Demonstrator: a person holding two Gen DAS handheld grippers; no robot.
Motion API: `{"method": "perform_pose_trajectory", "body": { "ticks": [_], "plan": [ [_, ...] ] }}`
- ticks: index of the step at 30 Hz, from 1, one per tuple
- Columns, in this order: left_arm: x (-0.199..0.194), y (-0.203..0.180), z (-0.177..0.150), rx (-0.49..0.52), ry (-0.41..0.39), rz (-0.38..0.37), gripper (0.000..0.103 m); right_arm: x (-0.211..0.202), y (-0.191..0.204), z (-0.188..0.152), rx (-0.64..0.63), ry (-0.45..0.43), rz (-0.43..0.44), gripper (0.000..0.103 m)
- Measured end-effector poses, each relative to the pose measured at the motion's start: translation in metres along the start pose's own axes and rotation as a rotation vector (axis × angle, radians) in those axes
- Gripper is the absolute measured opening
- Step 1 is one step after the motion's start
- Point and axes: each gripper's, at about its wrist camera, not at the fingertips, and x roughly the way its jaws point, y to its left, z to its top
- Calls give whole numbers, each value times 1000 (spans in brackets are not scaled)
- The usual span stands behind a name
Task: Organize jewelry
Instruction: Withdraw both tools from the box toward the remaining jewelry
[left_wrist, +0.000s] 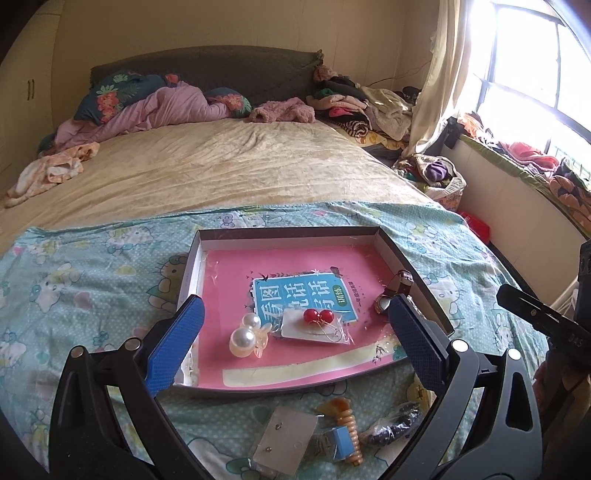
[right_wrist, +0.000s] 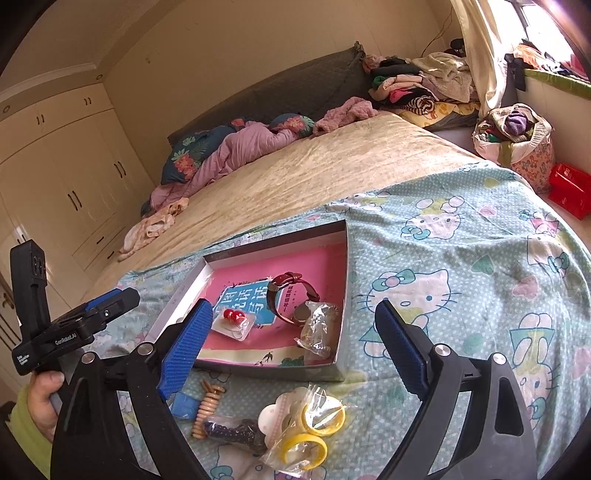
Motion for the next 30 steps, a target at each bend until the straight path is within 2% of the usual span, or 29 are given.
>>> {"method": "perform_pose_trajectory", "body": {
  "ticks": [19, 30],
  "plan": [
    [-42, 13, -7, -16, -48, -27, 93, -41, 37, 2, -48, -43, 2, 91],
    [-59, 18, -18, -20, -52, -44, 93, -53, 50, -8, -61, -29, 4, 95]
  ]
}}
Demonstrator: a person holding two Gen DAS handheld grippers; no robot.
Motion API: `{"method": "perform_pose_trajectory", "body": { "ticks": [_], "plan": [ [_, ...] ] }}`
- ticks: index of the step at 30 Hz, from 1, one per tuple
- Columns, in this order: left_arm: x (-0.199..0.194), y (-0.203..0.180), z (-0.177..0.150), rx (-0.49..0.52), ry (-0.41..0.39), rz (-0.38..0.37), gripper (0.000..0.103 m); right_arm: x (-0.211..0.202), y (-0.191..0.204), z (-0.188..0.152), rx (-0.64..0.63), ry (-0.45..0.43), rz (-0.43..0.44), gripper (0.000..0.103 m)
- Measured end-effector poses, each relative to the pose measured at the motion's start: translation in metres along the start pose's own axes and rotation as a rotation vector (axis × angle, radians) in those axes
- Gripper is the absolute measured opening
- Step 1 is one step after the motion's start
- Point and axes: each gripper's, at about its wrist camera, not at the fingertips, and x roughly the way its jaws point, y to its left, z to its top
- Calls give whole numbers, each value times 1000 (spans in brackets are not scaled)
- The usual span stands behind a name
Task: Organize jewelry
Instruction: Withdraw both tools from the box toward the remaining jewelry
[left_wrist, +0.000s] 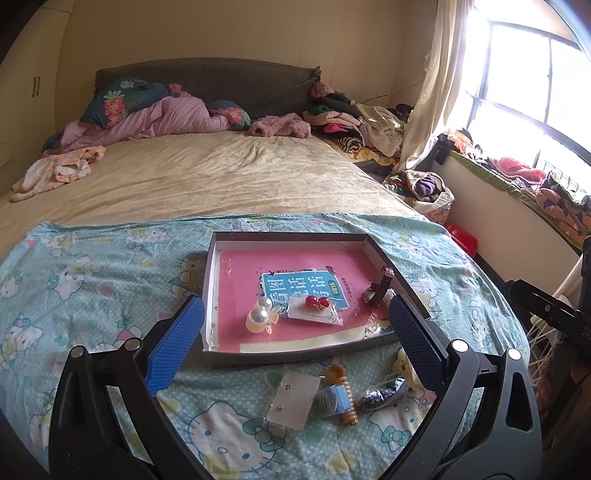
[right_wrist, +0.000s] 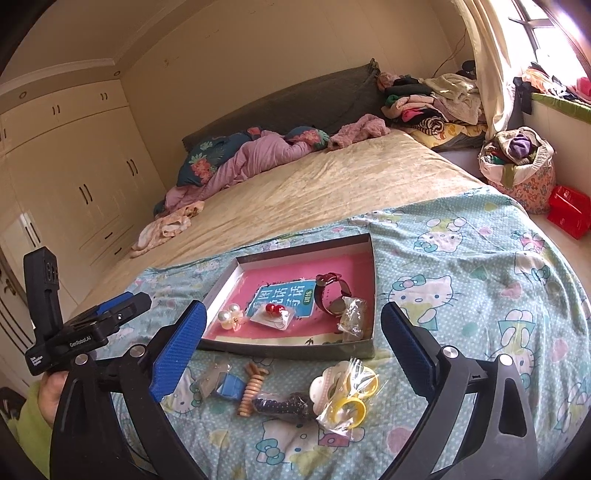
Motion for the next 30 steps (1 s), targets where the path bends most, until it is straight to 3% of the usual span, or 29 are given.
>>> {"method": "perform_pose_trajectory", "body": {
  "ticks": [30],
  "plan": [
    [-18, 2, -33, 33, 55, -44, 93, -2, 20, -35, -37, 97, -12, 95]
  ]
}}
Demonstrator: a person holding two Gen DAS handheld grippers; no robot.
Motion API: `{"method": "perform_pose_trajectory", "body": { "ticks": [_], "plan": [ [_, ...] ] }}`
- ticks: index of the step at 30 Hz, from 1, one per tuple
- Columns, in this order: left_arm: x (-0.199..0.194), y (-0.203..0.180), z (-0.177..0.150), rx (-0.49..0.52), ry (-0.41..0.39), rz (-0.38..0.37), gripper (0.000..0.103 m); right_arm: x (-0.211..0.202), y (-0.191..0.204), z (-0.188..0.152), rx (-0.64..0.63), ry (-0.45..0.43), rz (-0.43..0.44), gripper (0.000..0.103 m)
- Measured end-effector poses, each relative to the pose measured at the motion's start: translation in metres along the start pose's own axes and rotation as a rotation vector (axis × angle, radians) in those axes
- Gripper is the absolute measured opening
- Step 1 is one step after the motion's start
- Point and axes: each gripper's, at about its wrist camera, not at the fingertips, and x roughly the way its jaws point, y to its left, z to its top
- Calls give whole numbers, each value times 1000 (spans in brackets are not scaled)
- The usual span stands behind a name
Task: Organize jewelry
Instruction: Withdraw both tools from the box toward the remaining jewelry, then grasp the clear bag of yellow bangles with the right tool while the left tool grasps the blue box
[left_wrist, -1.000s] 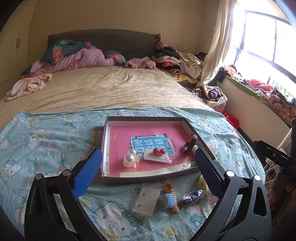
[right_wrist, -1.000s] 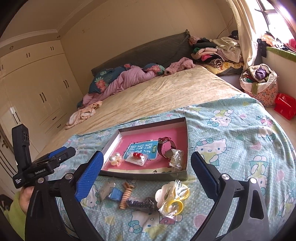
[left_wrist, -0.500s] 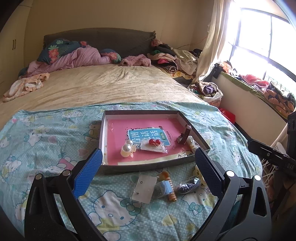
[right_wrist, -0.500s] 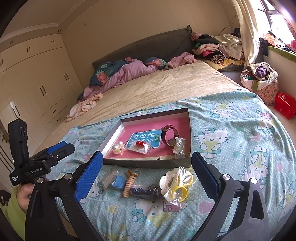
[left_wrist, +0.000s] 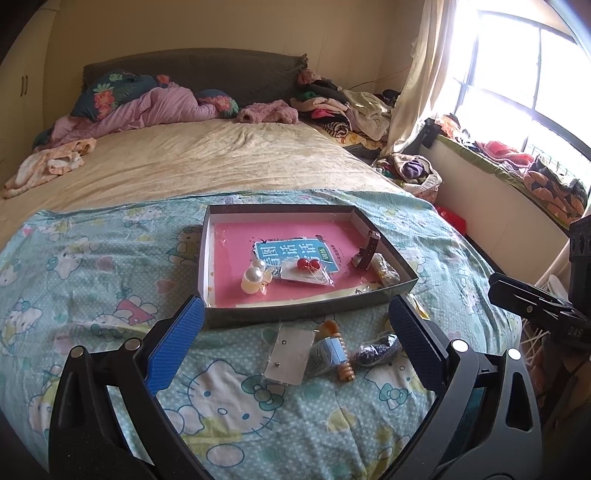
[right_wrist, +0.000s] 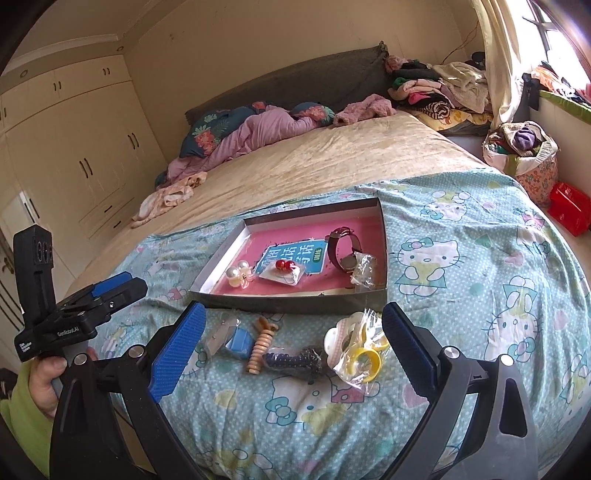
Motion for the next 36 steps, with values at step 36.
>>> {"method": "perform_pose_trajectory", "body": {
  "ticks": [36],
  "plan": [
    [62, -36, -74, 29, 250, -183, 93, 65, -45, -37, 177, 226, -24, 95]
  ]
}}
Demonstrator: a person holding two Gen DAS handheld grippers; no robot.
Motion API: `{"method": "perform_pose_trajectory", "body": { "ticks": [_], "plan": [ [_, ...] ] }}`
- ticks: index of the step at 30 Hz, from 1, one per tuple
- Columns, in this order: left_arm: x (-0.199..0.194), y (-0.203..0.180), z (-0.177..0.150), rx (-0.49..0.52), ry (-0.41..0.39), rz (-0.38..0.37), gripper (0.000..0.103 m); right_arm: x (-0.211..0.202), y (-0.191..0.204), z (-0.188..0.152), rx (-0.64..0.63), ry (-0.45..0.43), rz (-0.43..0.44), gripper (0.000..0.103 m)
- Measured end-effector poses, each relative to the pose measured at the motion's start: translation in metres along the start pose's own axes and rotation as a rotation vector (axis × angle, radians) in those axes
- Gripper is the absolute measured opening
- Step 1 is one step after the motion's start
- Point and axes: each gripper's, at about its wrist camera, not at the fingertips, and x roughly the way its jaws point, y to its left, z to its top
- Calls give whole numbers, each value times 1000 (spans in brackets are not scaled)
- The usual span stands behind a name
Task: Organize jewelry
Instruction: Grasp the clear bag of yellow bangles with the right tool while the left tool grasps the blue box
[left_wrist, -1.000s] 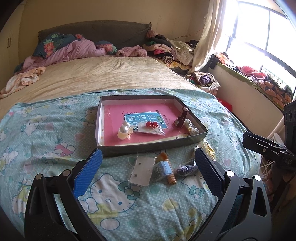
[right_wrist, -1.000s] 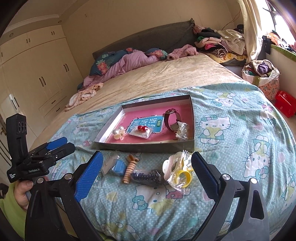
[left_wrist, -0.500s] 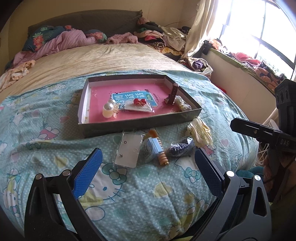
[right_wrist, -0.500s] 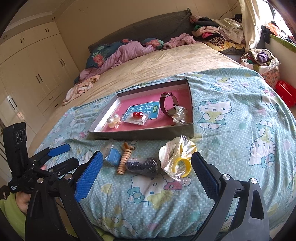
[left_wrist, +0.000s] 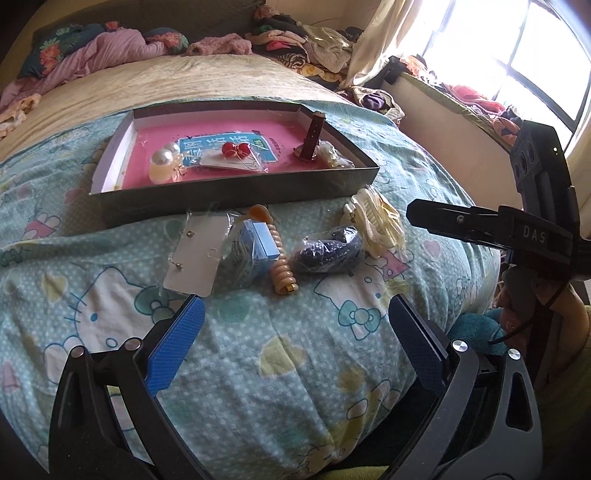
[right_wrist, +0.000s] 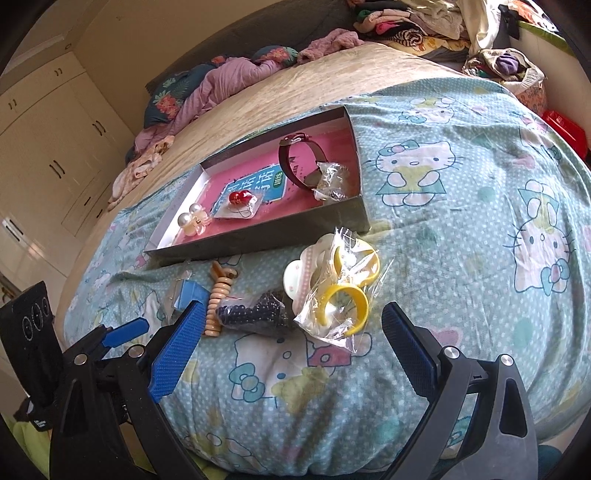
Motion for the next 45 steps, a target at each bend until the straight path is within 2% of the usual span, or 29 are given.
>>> {"method": "perform_pose_trajectory", "body": {
  "ticks": [3, 5, 6, 8, 9, 17, 21, 26, 33, 36, 39, 41, 45],
  "plan": [
    [7, 7, 1, -42, 8, -35, 86, 5, -6, 1, 16, 11, -2, 95],
    [12, 12, 4, -64, 5, -40, 68, 5, -9, 2, 28, 10, 3, 95],
    [14, 13, 6, -69, 8, -37, 64, 6, -11, 1, 30, 11, 4, 95],
    [18, 14, 8, -82, 9, -44, 49, 6, -12, 2, 29, 12, 3, 94],
    [20, 14, 9, -85, 7, -42, 47, 6, -13, 2, 29, 12, 4, 93],
    [27, 22, 16, -97, -9, 3, 46, 16, -21, 4, 47, 40, -5, 87],
    [33, 26, 18, -100, -8, 12, 46, 25, -25, 6, 69, 62, 20, 75],
    [40, 27, 21, -98, -6, 22, 46, 32, -32, 10, 113, 66, 51, 68],
    [44, 26, 22, -93, -14, 27, 46, 43, -48, 15, 176, 72, 116, 42],
    [45, 25, 23, -87, -16, 31, 46, 40, -50, 14, 182, 56, 139, 39],
    [45, 24, 24, -74, -17, 39, 41, 32, -50, 13, 177, 26, 161, 38],
    [44, 22, 23, -62, -18, 57, 29, 25, -49, 13, 168, 1, 168, 38],
    [41, 22, 22, -54, -23, 59, 26, 11, -47, 11, 144, -31, 178, 38]
  ]
}}
